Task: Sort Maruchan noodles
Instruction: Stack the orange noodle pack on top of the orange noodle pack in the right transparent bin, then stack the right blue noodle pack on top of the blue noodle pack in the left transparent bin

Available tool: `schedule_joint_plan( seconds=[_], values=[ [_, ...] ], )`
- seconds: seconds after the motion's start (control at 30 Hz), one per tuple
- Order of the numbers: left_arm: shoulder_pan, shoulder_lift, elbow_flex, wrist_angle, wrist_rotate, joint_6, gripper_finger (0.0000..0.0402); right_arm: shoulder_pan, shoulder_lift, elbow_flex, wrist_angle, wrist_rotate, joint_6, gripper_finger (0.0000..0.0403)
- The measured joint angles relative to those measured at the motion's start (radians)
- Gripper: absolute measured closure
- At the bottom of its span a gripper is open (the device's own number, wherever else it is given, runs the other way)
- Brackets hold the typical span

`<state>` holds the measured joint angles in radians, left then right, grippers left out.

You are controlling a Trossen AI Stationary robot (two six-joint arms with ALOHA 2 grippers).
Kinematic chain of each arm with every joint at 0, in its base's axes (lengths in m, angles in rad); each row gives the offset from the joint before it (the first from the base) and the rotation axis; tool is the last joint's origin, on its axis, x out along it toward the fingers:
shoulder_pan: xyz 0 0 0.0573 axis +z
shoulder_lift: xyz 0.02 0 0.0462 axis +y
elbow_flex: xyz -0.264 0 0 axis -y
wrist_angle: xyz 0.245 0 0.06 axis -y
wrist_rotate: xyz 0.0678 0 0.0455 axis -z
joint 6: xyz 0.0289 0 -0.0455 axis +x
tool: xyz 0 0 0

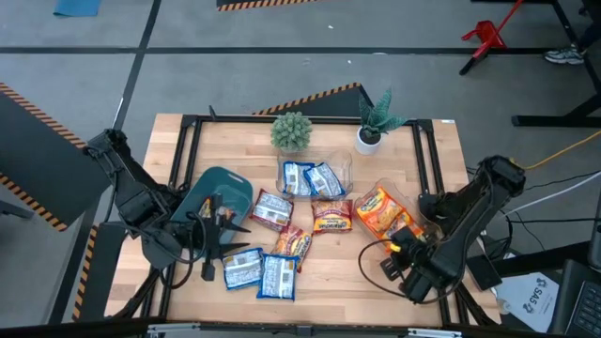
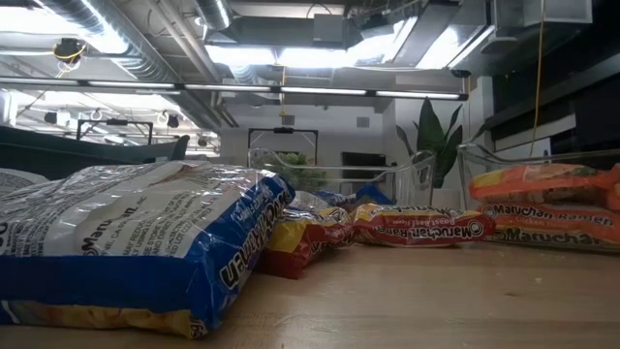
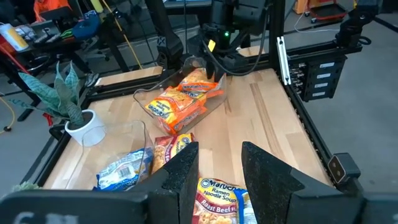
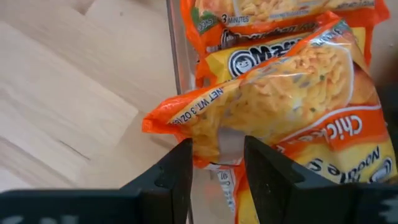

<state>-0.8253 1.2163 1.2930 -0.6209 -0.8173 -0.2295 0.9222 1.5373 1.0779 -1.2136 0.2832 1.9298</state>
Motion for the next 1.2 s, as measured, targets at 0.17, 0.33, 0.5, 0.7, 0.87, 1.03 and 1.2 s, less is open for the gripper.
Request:
schedule_joint_plan(
  seconds=[0.17,0.33,0.5,0.7,0.87,1.03,1.2],
  values=[
    [0.0,0.0,0.0,0.0,0.0,-0.005,0.0285,0.0,0.018,0.0,0.005,0.013,0.025,0.0276],
    [0.0,0.001,0.0,0.0,-0.002,-0.005,0.0285,0.0,0.011,0.026,-0.022,0.118,0.018,0.0276],
    [0.0,0.001,0.0,0.0,-0.011,-0.005,0.0285,0.0,-0.012,0.166,-0.236,0.27,0.018,0.0276],
    [0.0,0.001,0.0,0.0,0.01,-0.006,0.0285,-0.003,-0.015,0.295,-0.233,0.573,-0.102,0.0276],
    [0.0,0.001,0.0,0.001,0.068,-0.021,0.0285,-0.09,-0.013,0.276,0.175,0.554,-0.561,0.0276],
    [0.0,0.001,0.0,0.0,0.125,-0.04,0.0285,-0.237,0.058,0.257,0.706,0.353,-1.086,0.0276],
    [-0.002,0.001,0.0,0.0,0.202,-0.086,0.0285,-0.354,0.187,0.257,1.043,0.14,-1.358,0.0276]
  ],
)
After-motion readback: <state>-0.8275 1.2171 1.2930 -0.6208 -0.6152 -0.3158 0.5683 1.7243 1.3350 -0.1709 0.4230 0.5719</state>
